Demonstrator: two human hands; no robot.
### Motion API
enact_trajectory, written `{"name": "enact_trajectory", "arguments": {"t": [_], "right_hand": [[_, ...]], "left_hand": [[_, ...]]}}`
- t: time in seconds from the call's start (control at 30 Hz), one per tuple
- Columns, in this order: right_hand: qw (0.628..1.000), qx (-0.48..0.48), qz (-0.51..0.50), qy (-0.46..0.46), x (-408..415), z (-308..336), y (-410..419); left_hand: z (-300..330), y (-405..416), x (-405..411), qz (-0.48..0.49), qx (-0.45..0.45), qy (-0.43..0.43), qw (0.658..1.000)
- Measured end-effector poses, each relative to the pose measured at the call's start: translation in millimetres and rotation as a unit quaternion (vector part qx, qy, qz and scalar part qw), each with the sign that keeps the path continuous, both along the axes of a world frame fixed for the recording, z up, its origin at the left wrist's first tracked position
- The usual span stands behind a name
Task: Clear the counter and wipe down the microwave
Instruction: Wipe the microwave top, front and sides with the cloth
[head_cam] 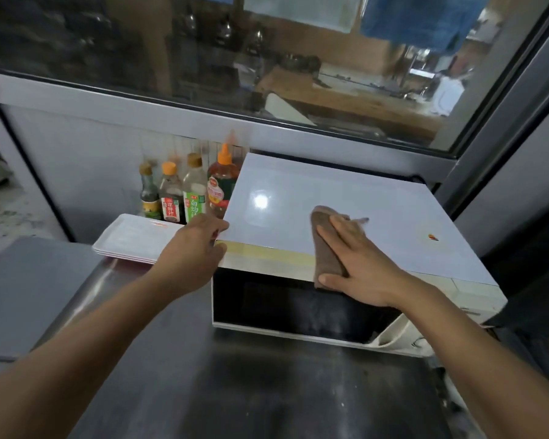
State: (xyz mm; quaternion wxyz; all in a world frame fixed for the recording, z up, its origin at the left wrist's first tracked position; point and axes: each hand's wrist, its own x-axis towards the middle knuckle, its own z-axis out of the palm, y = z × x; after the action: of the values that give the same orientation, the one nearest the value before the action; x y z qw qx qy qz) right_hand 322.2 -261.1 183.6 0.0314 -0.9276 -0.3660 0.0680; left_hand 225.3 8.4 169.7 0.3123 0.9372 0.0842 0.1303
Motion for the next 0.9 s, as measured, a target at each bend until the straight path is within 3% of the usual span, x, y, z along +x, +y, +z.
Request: {"name": "enact_trajectory", "arguments": {"t": [0.27, 0.53, 0.73, 0.9], "right_hand": [[0.995, 0.046, 0.071, -0.046, -26.3, -3.5, 132.3], [0.999, 0.019, 0.028, -0.035, -38.6, -6.1, 95.9], [0.999, 0.044, 0.02, -0.018, -26.1, -7.0, 157.3], [0.996, 0.079, -0.039, 0.004, 24.3, -2.9, 190.6]], "left_hand": [[1.8, 23.7, -3.9, -0.035, -0.081, 0.014, 0.996], [3.5, 55.5, -3.8, -0.051, -0.113, 0.013, 0.992], [0.6, 71.6, -4.5, -0.06, -0.072, -0.025, 0.995], [-6.5, 82.6, -8.2, -0.065, -0.071, -0.006, 0.995]]}}
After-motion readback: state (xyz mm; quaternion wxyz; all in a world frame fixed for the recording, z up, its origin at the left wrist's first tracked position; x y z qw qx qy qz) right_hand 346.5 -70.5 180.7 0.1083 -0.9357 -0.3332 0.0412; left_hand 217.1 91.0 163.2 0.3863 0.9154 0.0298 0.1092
